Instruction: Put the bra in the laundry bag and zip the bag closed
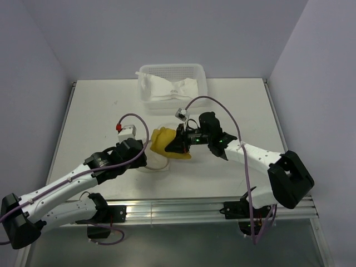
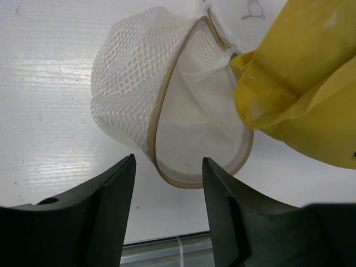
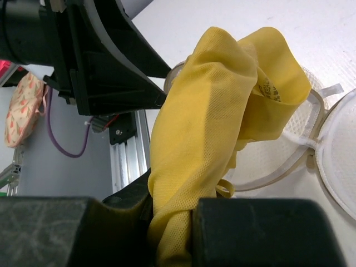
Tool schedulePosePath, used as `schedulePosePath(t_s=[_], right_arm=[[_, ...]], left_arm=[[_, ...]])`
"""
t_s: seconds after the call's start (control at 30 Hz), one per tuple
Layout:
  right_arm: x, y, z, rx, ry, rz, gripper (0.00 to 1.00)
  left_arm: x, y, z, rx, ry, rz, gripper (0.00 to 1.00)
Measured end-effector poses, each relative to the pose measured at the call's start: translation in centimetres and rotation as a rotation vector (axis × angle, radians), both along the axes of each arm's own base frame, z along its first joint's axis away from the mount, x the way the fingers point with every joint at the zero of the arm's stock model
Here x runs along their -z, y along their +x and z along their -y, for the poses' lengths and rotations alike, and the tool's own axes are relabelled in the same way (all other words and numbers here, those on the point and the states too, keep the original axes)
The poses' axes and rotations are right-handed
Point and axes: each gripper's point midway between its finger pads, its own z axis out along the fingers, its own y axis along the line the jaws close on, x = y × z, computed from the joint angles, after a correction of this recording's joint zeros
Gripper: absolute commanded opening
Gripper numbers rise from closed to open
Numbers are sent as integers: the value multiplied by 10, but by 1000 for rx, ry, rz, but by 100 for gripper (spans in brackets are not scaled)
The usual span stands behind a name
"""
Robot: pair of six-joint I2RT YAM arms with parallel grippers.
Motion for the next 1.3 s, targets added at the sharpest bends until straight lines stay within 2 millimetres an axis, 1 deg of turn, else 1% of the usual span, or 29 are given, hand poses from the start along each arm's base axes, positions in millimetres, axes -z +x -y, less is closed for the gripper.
schedulePosePath(t_s=[0.07, 0.1, 0.13, 0.23, 0.27, 0.4, 0.47, 0.57, 0.67, 0.9, 1.03, 1.17, 1.3], right_arm=[[7, 3, -5, -1, -5, -10, 0], [10, 4, -8, -5, -8, -15, 0], [14, 5, -10, -6, -12, -21, 0], [23, 13, -22, -16, -24, -34, 0], [27, 15, -28, -24, -30, -41, 0], [38, 18, -41, -50, -45, -60, 0], [44, 16, -48, -67, -53, -69, 0], [52, 8, -54, -95, -65, -83, 0], [55, -1, -59, -119, -64, -87, 0], [60, -18, -64, -161, -55, -87, 0], [64, -24, -67, -177, -62, -93, 0], [67, -23, -69, -155, -72, -109, 0], [69, -9, -72, -68, -93, -138, 0]], left_arm=[[5, 3, 1, -12, 12, -4, 52], [6, 4, 0, -17, 16, -3, 47], [8, 5, 1, -23, 17, -1, 44], [14, 8, -2, -37, 36, 3, 33], [16, 9, -3, -41, 41, 6, 24], [13, 15, -2, -48, 32, 36, 4], [7, 20, 0, -44, 16, 63, 0], [-4, 26, 3, -42, -18, 109, 0], [-13, 33, 4, -47, -42, 146, 0], [-19, 45, 9, -36, -81, 186, 0], [-25, 47, 16, -8, -114, 202, 0], [-30, 45, 30, 50, -172, 211, 0], [-23, 33, 37, 96, -232, 185, 0]])
